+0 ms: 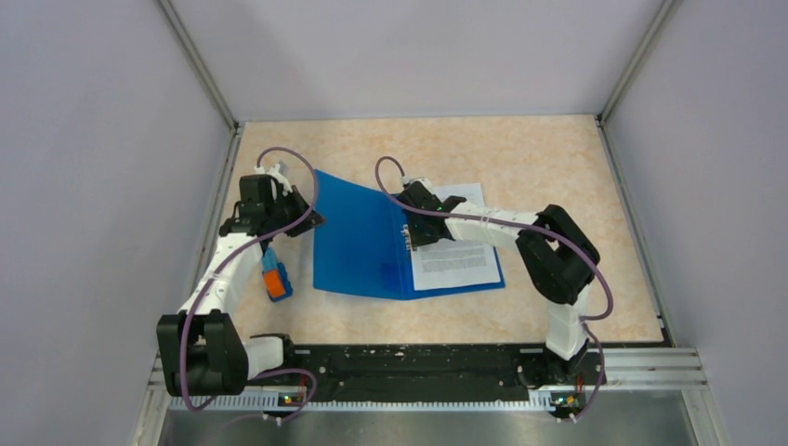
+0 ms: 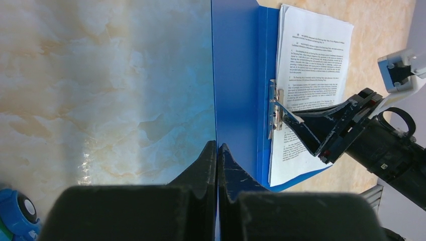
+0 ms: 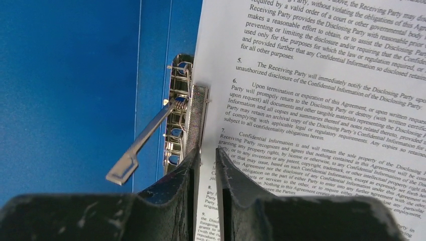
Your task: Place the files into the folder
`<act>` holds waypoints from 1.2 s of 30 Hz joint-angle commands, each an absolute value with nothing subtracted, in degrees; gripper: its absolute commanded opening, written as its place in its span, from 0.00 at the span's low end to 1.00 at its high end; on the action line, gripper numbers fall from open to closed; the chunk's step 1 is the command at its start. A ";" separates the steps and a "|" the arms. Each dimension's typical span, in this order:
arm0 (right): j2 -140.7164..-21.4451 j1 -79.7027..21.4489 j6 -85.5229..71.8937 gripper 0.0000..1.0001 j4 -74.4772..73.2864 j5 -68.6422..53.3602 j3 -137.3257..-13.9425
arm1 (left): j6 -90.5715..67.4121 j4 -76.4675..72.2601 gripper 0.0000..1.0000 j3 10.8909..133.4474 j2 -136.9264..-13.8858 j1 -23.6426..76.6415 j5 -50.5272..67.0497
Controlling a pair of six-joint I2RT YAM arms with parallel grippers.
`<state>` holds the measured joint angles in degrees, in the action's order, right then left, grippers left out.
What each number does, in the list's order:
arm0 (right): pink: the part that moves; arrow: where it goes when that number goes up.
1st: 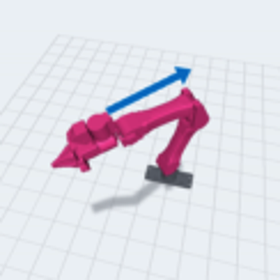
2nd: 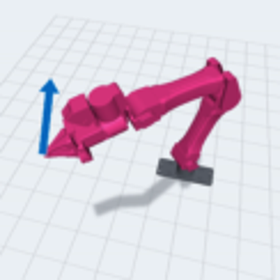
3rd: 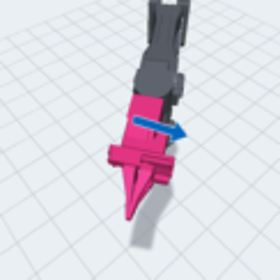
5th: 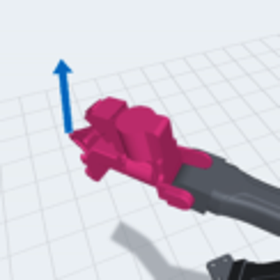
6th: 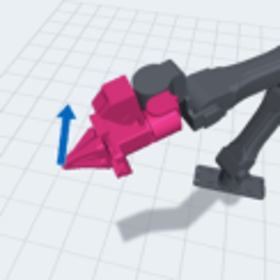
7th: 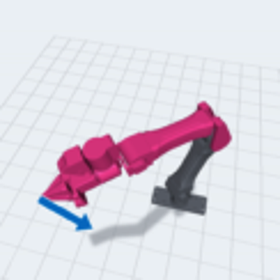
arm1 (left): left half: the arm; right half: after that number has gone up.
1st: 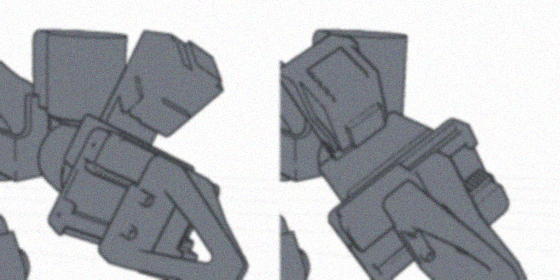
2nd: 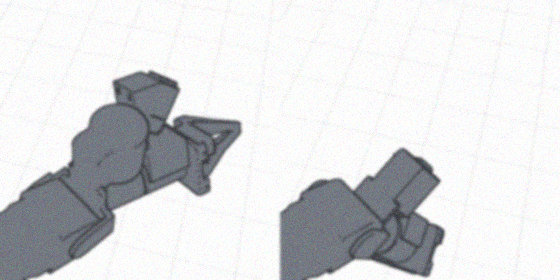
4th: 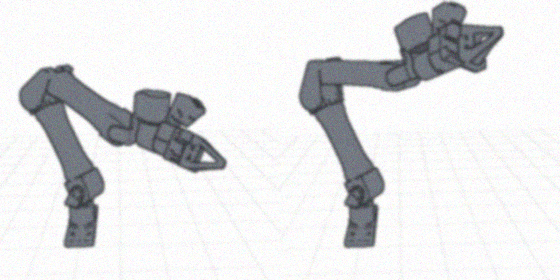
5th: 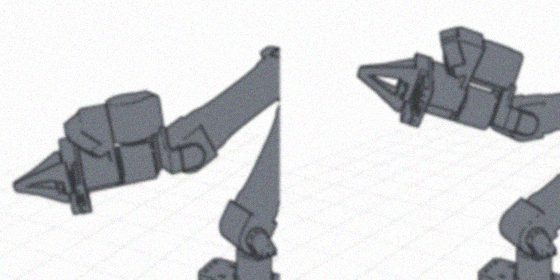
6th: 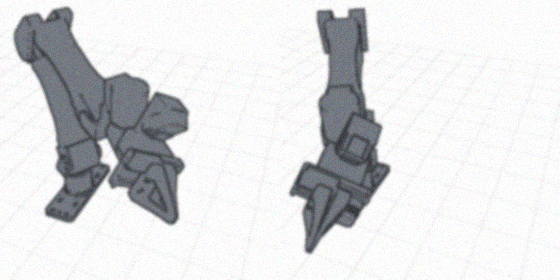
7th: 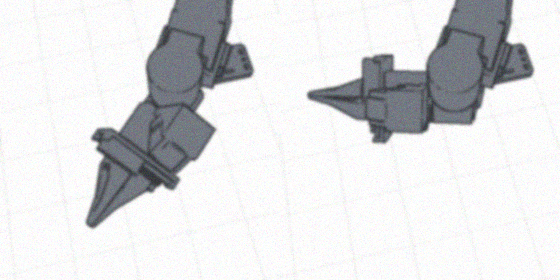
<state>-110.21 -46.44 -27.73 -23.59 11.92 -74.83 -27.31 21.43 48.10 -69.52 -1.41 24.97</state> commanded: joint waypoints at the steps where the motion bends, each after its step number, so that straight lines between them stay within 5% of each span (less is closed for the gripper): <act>1: -104.08 -46.93 -28.15 0.18 -21.18 13.09 -74.52 | -27.39 19.89 0.00 47.65 -68.35 -1.32 24.37; 13: -97.64 -47.82 -27.01 0.22 -25.12 14.23 -78.12 | -26.45 21.71 0.00 48.86 -65.88 -0.86 24.23; 25: -108.87 -52.89 -21.88 0.24 -38.51 21.79 -95.44 | -28.84 23.67 0.00 50.67 -64.52 4.24 20.42; 36: -112.08 -54.77 -19.33 0.21 -41.68 22.84 -97.99 | -31.57 27.49 0.00 54.11 -64.38 7.30 16.39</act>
